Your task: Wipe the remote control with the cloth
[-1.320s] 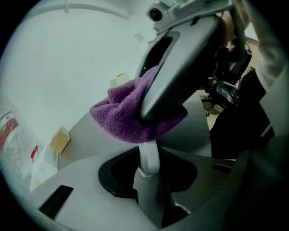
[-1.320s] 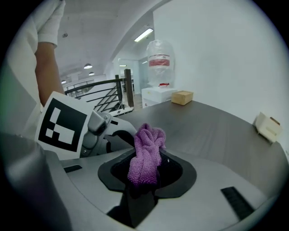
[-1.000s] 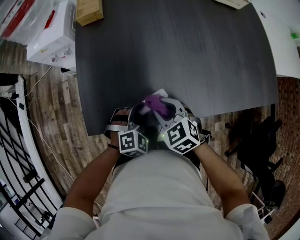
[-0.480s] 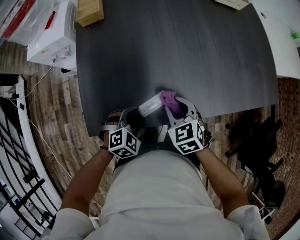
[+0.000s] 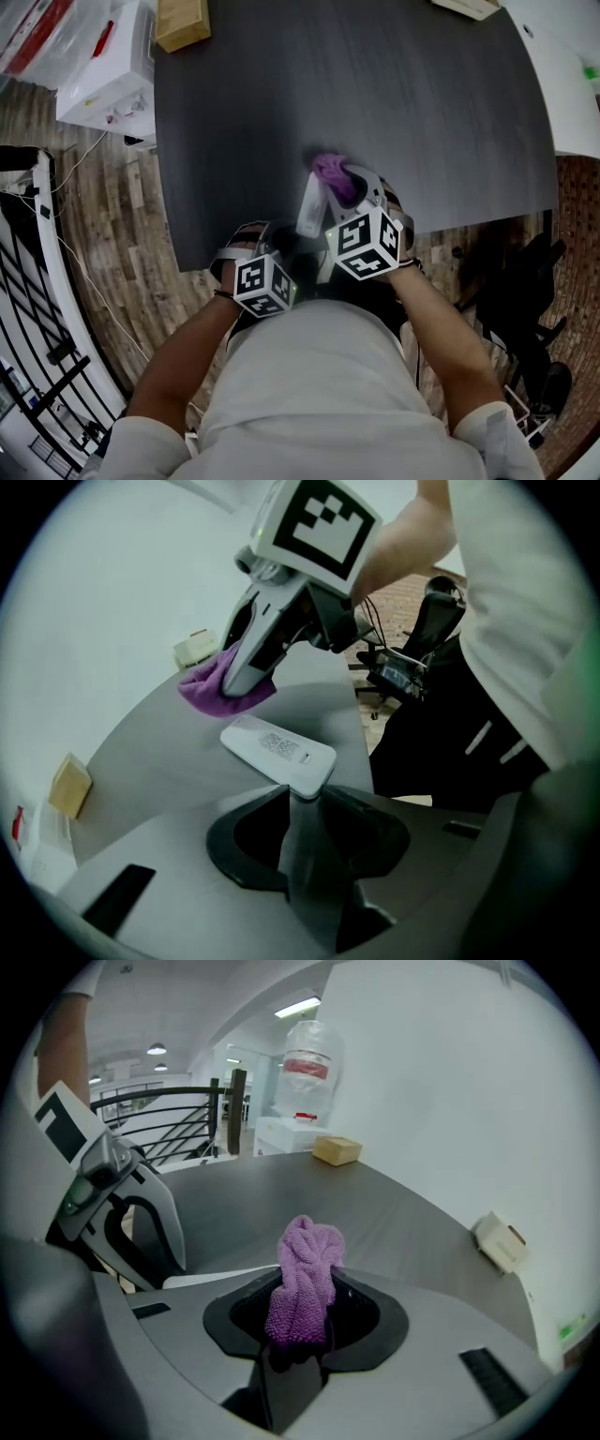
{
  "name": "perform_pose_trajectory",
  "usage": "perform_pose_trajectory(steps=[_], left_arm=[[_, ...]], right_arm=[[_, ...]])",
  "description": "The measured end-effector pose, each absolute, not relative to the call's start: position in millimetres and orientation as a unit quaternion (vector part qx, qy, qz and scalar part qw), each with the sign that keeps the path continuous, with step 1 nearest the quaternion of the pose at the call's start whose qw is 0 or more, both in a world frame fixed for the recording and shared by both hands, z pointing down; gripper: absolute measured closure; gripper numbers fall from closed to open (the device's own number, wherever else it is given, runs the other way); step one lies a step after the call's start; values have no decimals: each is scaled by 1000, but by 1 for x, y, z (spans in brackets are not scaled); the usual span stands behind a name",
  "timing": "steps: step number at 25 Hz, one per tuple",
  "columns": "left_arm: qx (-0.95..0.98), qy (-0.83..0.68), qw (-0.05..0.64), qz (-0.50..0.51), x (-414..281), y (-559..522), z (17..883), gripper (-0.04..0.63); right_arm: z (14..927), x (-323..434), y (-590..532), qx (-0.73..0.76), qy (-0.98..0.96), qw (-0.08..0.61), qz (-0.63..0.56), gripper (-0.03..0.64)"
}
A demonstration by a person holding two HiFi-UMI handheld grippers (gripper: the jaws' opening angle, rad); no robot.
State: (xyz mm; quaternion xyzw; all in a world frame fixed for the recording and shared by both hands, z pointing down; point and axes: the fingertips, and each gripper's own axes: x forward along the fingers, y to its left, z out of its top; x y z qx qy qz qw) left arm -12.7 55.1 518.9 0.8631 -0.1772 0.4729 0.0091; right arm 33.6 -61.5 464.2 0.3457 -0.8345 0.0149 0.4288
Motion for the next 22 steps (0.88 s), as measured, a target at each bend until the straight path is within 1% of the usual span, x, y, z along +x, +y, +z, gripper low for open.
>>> perform_pose_trajectory(steps=[3,5,12,22], left_arm=[[862,-185,14,471,-13,54,519,485],[861,-191,20,471,-13,53,519,484],[858,-197,42,472,-13,55,520,484],[849,-227,84,470,-14,53,521,491]], right_arm=[[478,33,-61,325,-825,462,-4,494],[480,29,-54,314,-825,469,-18,494],[480,15,6,278,-848,451,-2,495],[478,3,49,210,-881,416,82,495]])
